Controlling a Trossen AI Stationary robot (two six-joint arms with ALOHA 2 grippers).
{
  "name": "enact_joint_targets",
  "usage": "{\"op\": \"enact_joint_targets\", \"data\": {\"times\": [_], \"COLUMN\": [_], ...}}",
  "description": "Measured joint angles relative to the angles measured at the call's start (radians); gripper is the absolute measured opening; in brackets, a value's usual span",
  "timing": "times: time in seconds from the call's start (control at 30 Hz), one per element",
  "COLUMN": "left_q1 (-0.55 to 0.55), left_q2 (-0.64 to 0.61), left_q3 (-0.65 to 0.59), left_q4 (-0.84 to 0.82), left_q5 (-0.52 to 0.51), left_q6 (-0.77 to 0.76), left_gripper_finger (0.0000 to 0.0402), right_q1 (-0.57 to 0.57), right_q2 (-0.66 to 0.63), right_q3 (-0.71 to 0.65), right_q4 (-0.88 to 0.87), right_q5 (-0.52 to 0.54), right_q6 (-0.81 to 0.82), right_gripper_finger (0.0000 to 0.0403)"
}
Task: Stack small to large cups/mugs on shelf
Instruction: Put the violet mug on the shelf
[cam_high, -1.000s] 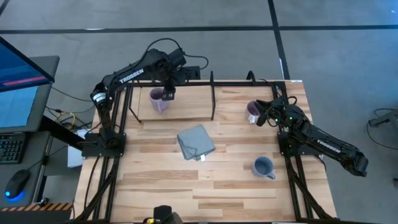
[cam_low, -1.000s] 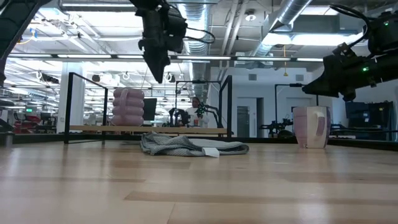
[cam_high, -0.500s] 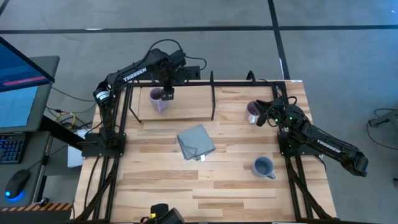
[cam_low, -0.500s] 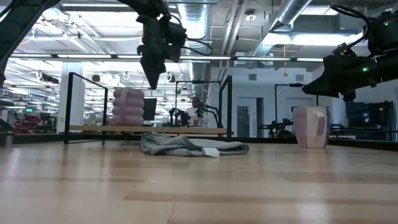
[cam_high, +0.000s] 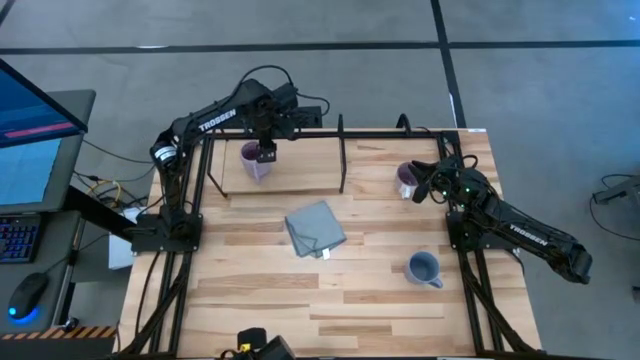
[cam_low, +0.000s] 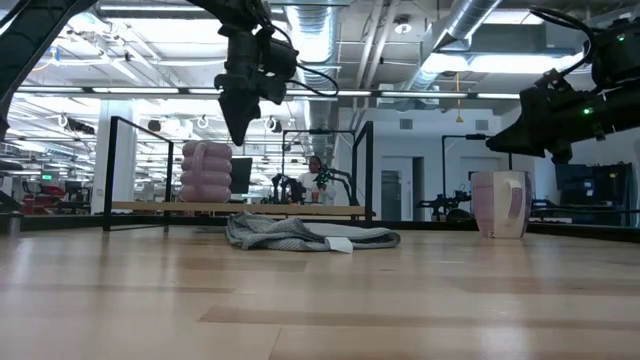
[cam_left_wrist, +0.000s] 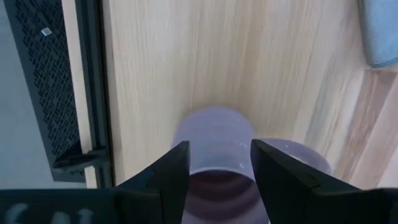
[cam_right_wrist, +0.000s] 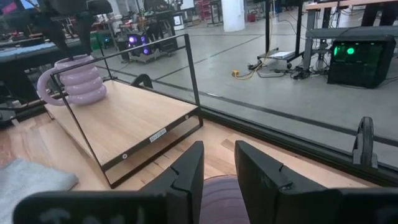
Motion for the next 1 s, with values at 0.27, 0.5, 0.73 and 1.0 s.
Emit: {"op": "enact_joint_targets", "data": {"times": [0.27,0.5,0.73,1.0], "left_q1": [-0.003,-0.003,0.001,0.008], "left_q2": [0.0,0.006,0.066,0.067], "left_q3": [0.0,0.0,0.0,0.0], "left_q4": [0.057,0.083,0.078,0.086], "left_q5": [0.075,0.07,0.019,0.038], "left_q6": [0.005,0.013,0.058,0.037], "left_gripper_finger": [0.0162,0.0162,0.0162,0.0162], "right_q1": [0.0,0.0,0.0,0.0], "right_q2": [0.0,0.0,0.0,0.0], "right_q3": [0.0,0.0,0.0,0.0], "right_q4": [0.0,0.0,0.0,0.0], "right_q5": [0.0,0.0,0.0,0.0], "right_q6": [0.0,0.0,0.005,0.008], "right_gripper_finger": [0.0114,0.0114,0.0114,0.0114]}}
